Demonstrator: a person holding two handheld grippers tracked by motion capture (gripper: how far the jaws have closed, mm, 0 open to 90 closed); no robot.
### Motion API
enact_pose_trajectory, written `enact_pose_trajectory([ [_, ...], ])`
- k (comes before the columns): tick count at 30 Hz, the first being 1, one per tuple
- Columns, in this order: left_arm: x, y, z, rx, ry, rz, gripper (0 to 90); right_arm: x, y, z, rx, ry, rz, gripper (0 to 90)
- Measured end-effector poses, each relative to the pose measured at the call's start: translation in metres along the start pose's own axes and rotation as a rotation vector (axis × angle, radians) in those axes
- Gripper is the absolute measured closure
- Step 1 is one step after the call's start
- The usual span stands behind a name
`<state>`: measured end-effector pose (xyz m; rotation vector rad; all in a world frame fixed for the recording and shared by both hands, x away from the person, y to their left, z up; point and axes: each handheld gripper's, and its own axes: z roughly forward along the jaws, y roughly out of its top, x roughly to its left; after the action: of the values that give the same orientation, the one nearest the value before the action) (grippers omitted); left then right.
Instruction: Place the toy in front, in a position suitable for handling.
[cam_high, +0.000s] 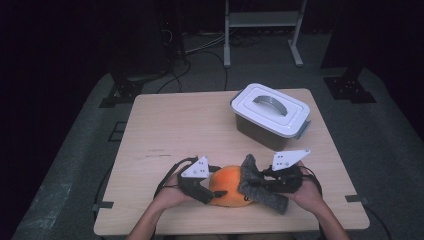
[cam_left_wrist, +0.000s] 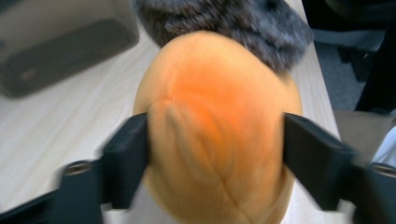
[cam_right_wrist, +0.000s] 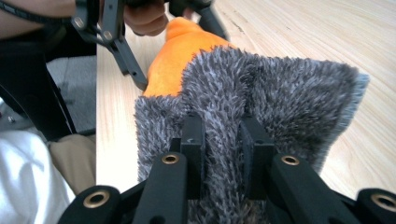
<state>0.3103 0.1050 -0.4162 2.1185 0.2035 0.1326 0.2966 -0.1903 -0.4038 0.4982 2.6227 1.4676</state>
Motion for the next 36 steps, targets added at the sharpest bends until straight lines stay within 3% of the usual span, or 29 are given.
enact_pose_trajectory([
  [3,0.002,0.001,-0.002,-0.022,-0.001,-0.022,20.5,0.004,0.006,0.003,-0.012,0.006,-0.02,73.4],
  [6,0.0,0.0,-0.002,-0.003,0.014,0.007,36.3,0.006,0.006,0.005,-0.003,-0.001,-0.026,73.0],
  [9,0.0,-0.002,-0.004,0.0,0.007,0.017,40.6,0.0,-0.001,0.002,-0.006,0.008,0.01,73.0],
  [15,0.006,-0.011,-0.011,-0.002,-0.021,0.0,42.5,-0.013,-0.025,-0.007,0.049,-0.011,0.093,73.3],
  [17,0.005,-0.011,-0.011,-0.006,-0.023,0.0,42.3,-0.014,-0.024,-0.01,0.023,-0.007,0.105,73.5],
  [20,0.003,-0.009,-0.008,-0.009,-0.038,0.014,42.0,-0.011,-0.011,-0.012,-0.07,0.001,0.1,73.3],
  [22,0.002,-0.008,-0.007,-0.004,-0.041,0.018,42.0,-0.009,-0.004,-0.009,-0.104,0.016,0.094,72.8],
  [25,0.002,-0.01,-0.008,0.007,-0.041,0.012,42.1,-0.006,-0.007,0.002,-0.048,0.019,0.072,72.4],
  [27,0.003,-0.011,-0.009,0.001,-0.036,0.007,42.0,-0.008,-0.011,0.002,-0.034,0.035,0.097,72.3],
  [33,0.005,-0.013,-0.011,-0.002,-0.029,-0.012,42.2,-0.016,-0.027,-0.006,0.058,-0.012,0.124,72.4],
  [35,0.005,-0.012,-0.01,-0.003,-0.028,-0.015,42.1,-0.017,-0.025,-0.009,0.047,-0.022,0.12,72.5],
  [36,0.004,-0.012,-0.01,-0.003,-0.03,-0.012,42.1,-0.016,-0.022,-0.01,0.017,-0.021,0.122,72.6],
])
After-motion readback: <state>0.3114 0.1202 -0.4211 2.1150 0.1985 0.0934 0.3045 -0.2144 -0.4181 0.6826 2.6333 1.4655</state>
